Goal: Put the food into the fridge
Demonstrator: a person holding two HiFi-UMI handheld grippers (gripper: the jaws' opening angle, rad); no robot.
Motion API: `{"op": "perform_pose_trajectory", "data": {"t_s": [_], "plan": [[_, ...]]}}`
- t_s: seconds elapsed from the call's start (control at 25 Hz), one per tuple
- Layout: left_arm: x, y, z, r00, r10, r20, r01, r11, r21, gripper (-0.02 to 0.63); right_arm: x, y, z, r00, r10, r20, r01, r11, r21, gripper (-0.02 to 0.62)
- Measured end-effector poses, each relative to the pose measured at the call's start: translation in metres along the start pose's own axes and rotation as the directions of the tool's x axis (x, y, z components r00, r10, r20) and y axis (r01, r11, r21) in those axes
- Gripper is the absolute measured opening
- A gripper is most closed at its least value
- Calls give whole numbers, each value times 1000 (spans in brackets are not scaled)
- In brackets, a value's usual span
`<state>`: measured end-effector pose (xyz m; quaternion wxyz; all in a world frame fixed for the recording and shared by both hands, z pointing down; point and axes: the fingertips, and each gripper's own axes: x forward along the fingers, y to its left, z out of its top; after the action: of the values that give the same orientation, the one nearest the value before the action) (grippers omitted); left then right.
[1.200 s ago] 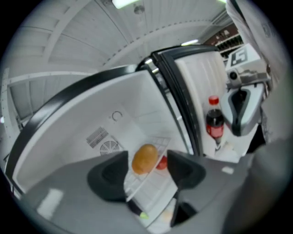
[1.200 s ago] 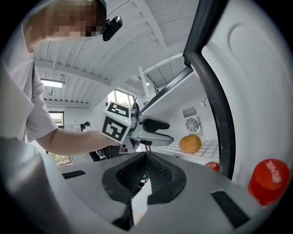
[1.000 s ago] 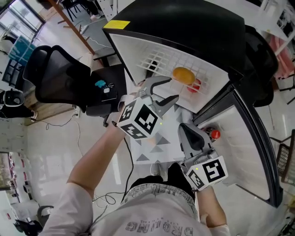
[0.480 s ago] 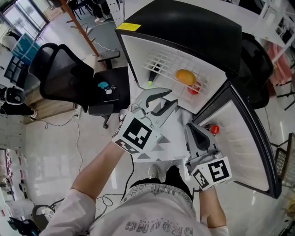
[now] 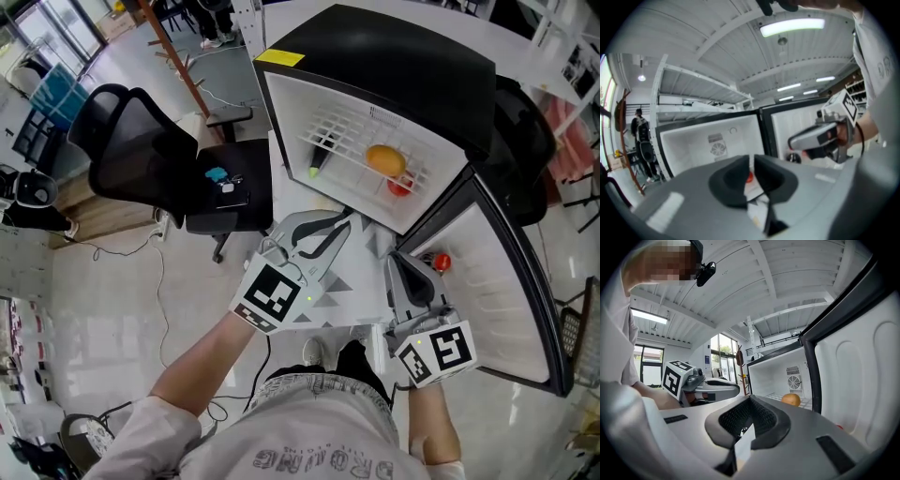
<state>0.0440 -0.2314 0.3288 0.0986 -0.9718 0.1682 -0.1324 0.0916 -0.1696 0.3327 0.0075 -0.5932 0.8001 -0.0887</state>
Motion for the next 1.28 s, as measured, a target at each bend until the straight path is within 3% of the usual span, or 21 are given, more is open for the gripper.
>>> {"op": "perform_pose_trajectory", "data": {"t_s": [0.8,1.28], "plan": [[-44,-18,-52,1000,16,16,-11,972,-234,6,-11,-2,-7,999,-43,-32,42,999,-21,2],[-56,-29,-52,998,5,56,10,961,-276,6,-20,5,-11,998,-41,-49,39,999,-30,2]]}}
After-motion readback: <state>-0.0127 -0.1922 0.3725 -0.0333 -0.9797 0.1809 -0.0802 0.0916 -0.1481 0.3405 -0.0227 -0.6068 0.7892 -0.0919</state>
